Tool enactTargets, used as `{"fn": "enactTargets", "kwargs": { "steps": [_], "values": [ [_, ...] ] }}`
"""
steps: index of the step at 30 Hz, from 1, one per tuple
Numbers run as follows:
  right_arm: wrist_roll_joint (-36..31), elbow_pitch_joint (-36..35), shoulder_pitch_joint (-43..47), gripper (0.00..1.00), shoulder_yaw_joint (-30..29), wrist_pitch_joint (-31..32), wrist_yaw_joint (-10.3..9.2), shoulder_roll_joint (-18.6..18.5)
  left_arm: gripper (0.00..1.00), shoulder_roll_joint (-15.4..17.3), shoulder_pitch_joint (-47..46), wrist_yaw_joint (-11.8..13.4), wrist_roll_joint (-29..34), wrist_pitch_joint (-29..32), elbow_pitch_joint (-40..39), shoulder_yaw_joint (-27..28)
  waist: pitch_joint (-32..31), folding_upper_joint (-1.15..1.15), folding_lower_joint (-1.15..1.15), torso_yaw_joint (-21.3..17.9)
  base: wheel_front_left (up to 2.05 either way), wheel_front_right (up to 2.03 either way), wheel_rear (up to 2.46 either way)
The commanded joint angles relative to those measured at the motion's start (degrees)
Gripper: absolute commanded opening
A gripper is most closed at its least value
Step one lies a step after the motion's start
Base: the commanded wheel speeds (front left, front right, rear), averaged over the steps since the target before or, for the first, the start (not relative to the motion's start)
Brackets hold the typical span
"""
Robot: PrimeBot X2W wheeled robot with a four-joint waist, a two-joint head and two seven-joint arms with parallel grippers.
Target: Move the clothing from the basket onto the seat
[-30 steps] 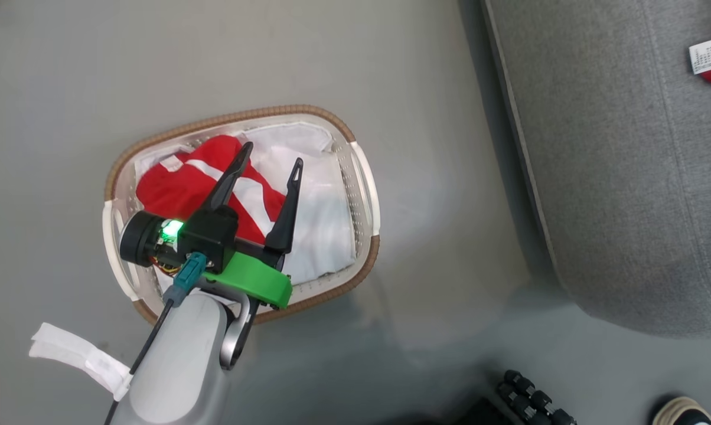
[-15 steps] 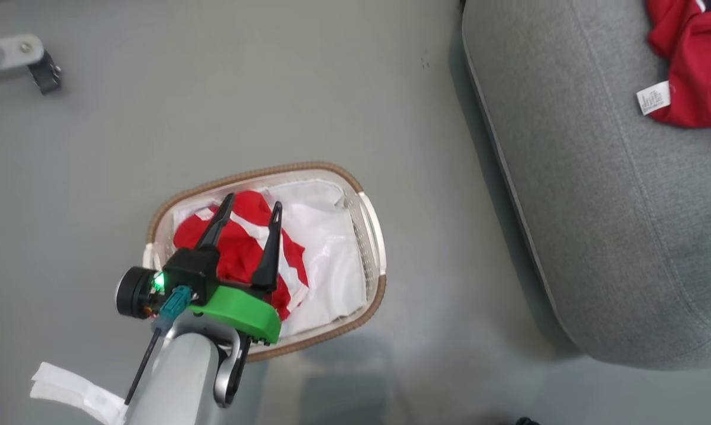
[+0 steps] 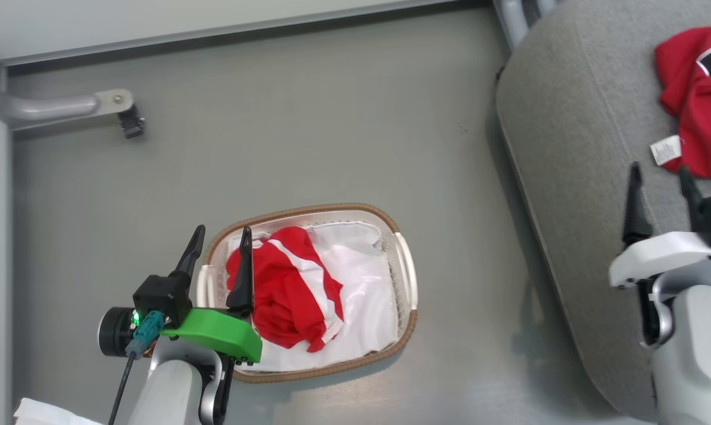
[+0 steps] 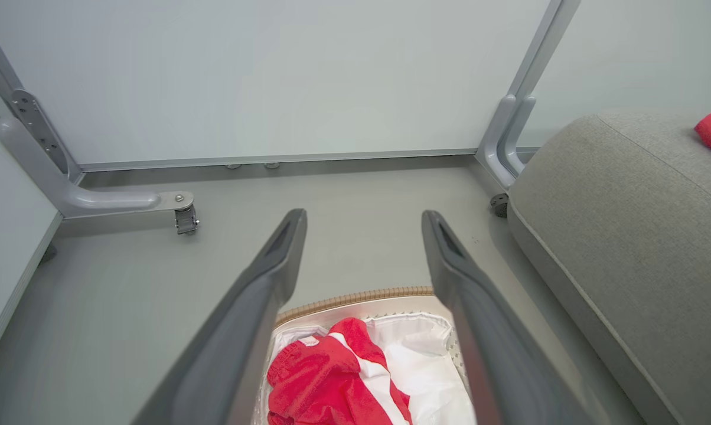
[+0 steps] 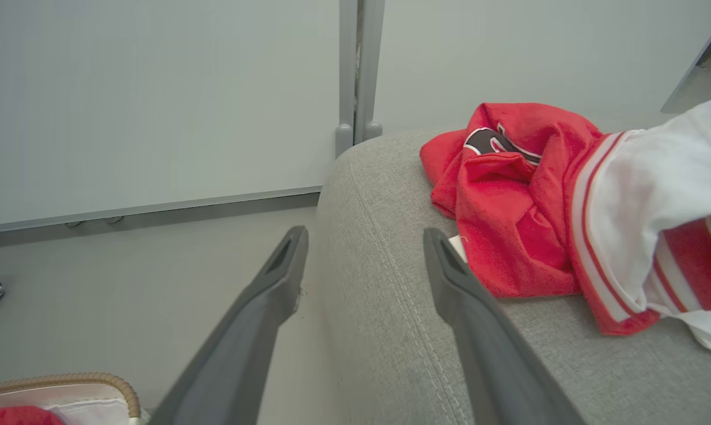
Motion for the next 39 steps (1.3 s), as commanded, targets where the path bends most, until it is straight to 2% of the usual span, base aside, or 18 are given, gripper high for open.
{"fn": "enactTargets", "kwargs": {
  "steps": [1,5,13,23,33,39],
  "values": [
    [0.3,-0.1,-0.4,1.00,1.3,0.0,-0.06,0.3,1.00,0.1,1.1,0.5,-0.3,0.0,0.3,0.3,-2.5,0.00,0.00,3.2,0.00,0.00,0.00],
    [0.9,0.5,-0.9,1.00,7.3,0.0,-0.06,1.1,1.00,0.1,1.6,1.9,0.0,0.0,0.6,2.4,-4.0,0.00,0.00,5.4,0.00,0.00,0.00],
    [2.1,-0.3,1.4,1.00,13.5,0.0,-0.06,2.0,1.00,0.1,3.3,2.9,0.8,0.0,0.9,6.5,-6.7,0.00,0.00,6.6,0.00,0.00,0.00],
    [3.5,-2.1,7.6,1.00,16.1,0.0,-0.06,2.5,1.00,0.1,8.9,3.4,0.0,0.0,-1.3,7.8,-11.1,0.00,0.00,7.0,0.00,0.00,0.00],
    [4.6,-2.8,13.4,1.00,17.5,0.0,-0.06,2.5,1.00,0.1,14.2,3.4,-0.8,0.0,-2.8,5.4,-13.9,0.00,0.00,7.1,0.00,0.00,0.00],
    [5.1,-2.6,13.2,1.00,17.7,0.0,-0.06,2.5,1.00,0.1,14.1,3.5,-1.0,0.0,-3.0,4.2,-14.1,0.00,0.00,6.8,0.00,0.00,0.00]
  ]
}}
